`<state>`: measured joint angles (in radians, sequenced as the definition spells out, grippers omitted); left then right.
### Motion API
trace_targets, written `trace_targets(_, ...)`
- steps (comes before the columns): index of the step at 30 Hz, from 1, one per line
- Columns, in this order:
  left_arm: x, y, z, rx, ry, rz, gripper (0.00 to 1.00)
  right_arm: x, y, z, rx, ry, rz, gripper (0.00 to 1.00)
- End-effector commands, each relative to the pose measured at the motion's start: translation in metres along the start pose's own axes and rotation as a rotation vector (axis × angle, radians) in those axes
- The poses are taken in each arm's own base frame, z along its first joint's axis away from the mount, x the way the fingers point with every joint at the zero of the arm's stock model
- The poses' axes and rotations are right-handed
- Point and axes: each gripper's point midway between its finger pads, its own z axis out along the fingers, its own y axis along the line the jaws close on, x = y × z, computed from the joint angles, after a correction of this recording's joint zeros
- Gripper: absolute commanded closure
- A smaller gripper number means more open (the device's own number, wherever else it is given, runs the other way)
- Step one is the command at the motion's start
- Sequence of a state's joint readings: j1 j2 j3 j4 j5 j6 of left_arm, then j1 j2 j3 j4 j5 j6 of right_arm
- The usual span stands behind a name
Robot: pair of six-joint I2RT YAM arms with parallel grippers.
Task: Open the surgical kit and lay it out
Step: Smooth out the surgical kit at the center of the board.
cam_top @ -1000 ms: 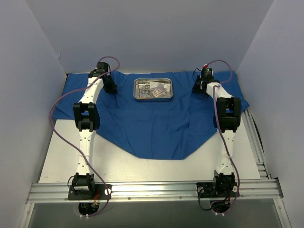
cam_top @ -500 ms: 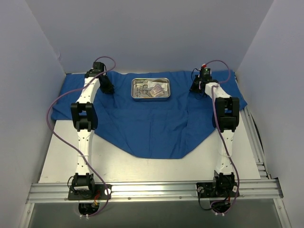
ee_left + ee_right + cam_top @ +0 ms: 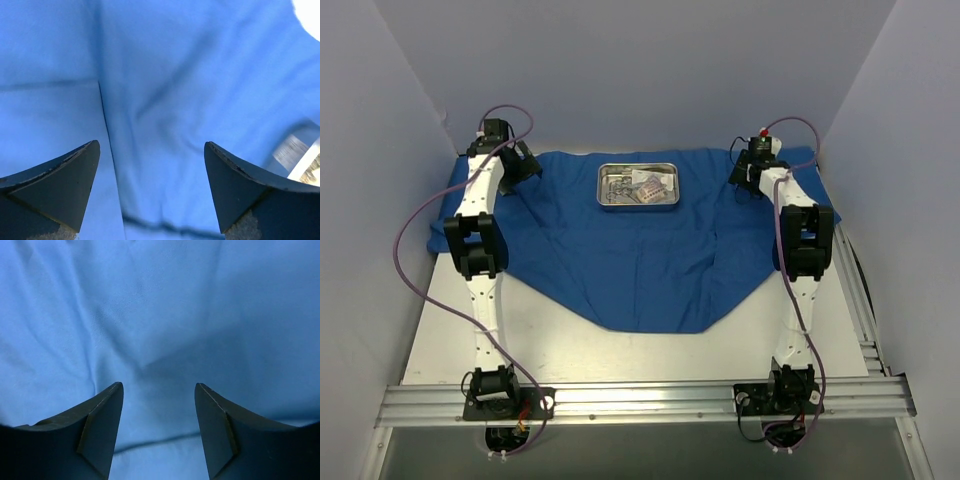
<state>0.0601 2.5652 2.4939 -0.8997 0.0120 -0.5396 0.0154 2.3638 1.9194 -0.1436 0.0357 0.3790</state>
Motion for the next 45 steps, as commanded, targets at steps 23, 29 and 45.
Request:
trace_targets(23, 0.121, 0.047, -0.161, -0.112, 0.076, 0.114, 0.06, 0.085, 0.014, -0.063, 0.276, 0.129, -0.255, 0.56)
trace_targets(29, 0.132, 0.052, -0.163, -0.112, 0.087, 0.125, 0.06, 0.095, 0.019, -0.059, 0.237, 0.154, -0.271, 0.58)
trace_targets(45, 0.137, 0.049, -0.166, -0.095, 0.089, 0.139, 0.05, 0.111, 0.023, -0.051, 0.197, 0.186, -0.299, 0.60)
